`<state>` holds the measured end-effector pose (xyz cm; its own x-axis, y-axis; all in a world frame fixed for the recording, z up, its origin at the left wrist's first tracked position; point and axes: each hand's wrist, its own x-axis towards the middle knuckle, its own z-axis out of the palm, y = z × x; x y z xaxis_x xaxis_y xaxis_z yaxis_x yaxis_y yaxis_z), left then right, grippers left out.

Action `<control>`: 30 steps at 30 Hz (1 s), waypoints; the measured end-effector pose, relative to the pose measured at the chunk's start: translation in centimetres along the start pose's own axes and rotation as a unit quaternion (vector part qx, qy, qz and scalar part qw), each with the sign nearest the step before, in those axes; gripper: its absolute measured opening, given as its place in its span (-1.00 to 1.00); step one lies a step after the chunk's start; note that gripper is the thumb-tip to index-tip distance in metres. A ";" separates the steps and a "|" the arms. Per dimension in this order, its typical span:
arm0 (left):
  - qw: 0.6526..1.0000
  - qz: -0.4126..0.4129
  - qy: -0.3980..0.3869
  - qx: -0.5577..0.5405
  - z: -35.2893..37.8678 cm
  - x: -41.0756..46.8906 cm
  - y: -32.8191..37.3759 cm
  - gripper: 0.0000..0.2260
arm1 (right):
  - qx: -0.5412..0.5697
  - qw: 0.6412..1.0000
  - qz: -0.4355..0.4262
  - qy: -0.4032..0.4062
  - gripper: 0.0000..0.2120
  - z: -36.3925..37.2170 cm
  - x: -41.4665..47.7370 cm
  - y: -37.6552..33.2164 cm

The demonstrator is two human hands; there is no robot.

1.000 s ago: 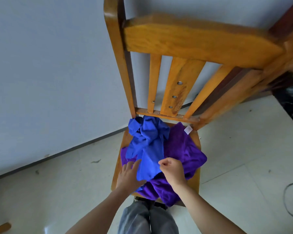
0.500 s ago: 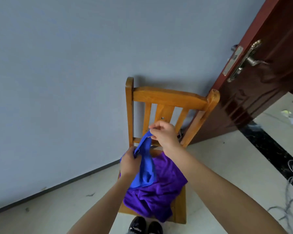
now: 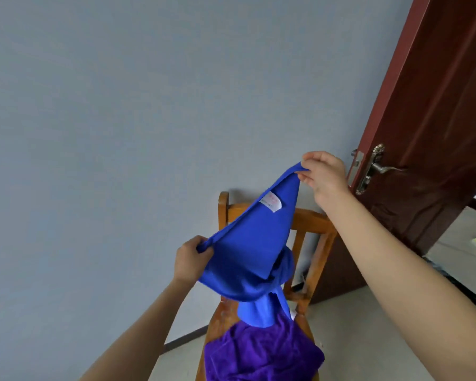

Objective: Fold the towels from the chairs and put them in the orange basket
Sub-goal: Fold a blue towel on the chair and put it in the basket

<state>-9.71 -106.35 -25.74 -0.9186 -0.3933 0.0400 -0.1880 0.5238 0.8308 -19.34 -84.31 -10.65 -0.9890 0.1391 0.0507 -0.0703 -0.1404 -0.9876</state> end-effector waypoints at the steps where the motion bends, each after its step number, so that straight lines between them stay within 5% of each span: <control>1: 1.000 0.010 0.001 -0.002 -0.8 0.3 0.6 -0.84 | 0.009 1.000 0.004 0.012 -0.73 -0.6 0.4 -0.3; 9: 0.995 0.072 0.038 -0.066 -6.0 2.0 6.1 -0.91 | 0.003 0.997 0.026 0.075 -0.73 -4.2 1.6 0.3; 12: 0.988 0.086 -0.020 -0.127 -7.8 2.3 8.9 -0.89 | 0.005 0.995 0.048 0.092 -0.74 -4.8 1.9 0.6; 17: 0.985 0.122 -0.119 -0.014 -9.9 3.2 11.0 -0.85 | 0.028 0.989 0.073 0.123 -0.73 -6.2 2.2 0.6; 30: 0.985 0.167 0.050 -0.006 -14.8 4.2 10.7 -0.84 | 0.027 0.998 0.028 0.052 -0.74 -1.4 4.0 0.8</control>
<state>-10.43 -113.57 -8.49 -0.8891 -0.2737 0.3669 0.1234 0.6285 0.7680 -23.19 -82.44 -11.40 -0.9731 0.2294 -0.0234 -0.0246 -0.2040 -0.9787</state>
